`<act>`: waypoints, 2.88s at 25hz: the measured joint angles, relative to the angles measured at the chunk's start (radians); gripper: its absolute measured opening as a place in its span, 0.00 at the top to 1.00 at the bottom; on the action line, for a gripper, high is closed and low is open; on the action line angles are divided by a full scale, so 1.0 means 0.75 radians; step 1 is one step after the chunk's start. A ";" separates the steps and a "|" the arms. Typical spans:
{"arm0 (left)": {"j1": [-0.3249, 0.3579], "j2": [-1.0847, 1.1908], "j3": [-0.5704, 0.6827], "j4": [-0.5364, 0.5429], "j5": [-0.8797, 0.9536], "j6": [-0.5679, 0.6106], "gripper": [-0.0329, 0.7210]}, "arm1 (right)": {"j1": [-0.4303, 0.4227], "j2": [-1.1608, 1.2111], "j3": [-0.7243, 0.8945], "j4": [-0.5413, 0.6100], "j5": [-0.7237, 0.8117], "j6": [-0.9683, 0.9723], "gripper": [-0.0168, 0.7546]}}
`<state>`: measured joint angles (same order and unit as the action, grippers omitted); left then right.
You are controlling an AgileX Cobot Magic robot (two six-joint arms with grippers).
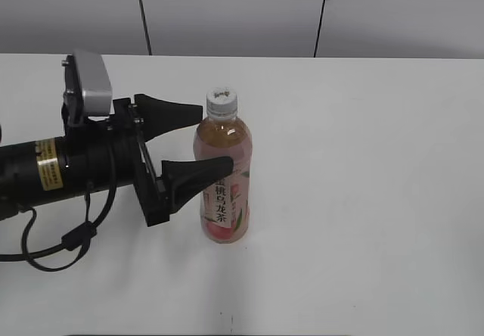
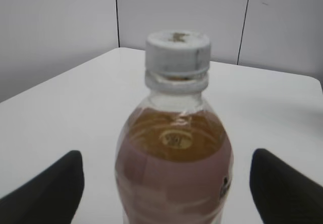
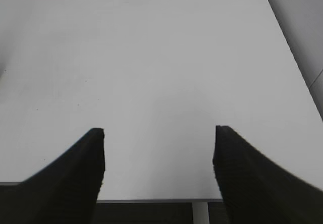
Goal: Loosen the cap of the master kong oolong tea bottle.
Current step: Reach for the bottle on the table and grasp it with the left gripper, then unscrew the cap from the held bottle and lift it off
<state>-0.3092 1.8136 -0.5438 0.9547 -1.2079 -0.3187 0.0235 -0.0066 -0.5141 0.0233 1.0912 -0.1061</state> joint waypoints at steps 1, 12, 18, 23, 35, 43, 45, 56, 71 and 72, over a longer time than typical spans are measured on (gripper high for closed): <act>-0.015 0.003 -0.012 -0.008 -0.001 0.000 0.17 | 0.000 0.000 0.000 0.000 0.000 0.000 0.32; -0.122 0.199 -0.186 -0.048 -0.002 -0.018 0.17 | 0.000 0.000 0.000 0.000 0.000 0.000 0.32; -0.140 0.229 -0.227 -0.073 -0.002 -0.034 0.17 | 0.000 0.000 0.000 0.000 0.000 0.000 0.32; -0.140 0.235 -0.227 -0.074 -0.002 -0.038 0.24 | 0.000 0.000 0.000 0.000 0.000 0.000 0.32; -0.145 0.235 -0.228 -0.051 -0.005 -0.038 0.37 | 0.000 0.000 0.000 0.000 0.000 0.000 0.32; -0.145 0.235 -0.228 -0.051 -0.006 -0.038 0.37 | 0.000 0.000 0.000 0.000 0.000 0.000 0.32; -0.145 0.235 -0.228 -0.051 -0.006 -0.038 0.37 | 0.000 0.000 0.000 0.000 0.000 0.000 0.32; -0.145 0.235 -0.228 -0.049 -0.006 -0.038 0.37 | 0.000 0.000 0.000 0.000 0.000 0.000 0.32; -0.145 0.235 -0.228 -0.049 -0.008 -0.038 0.37 | 0.000 0.800 -0.341 0.409 -0.037 -0.497 0.32; -0.145 0.235 -0.228 -0.049 -0.008 -0.038 0.37 | 0.006 0.888 -0.390 0.440 -0.035 -0.515 0.32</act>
<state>-0.4176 1.9897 -0.7150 0.9176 -1.2135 -0.3474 0.0283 0.6597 -0.8065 0.3529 1.0647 -0.4924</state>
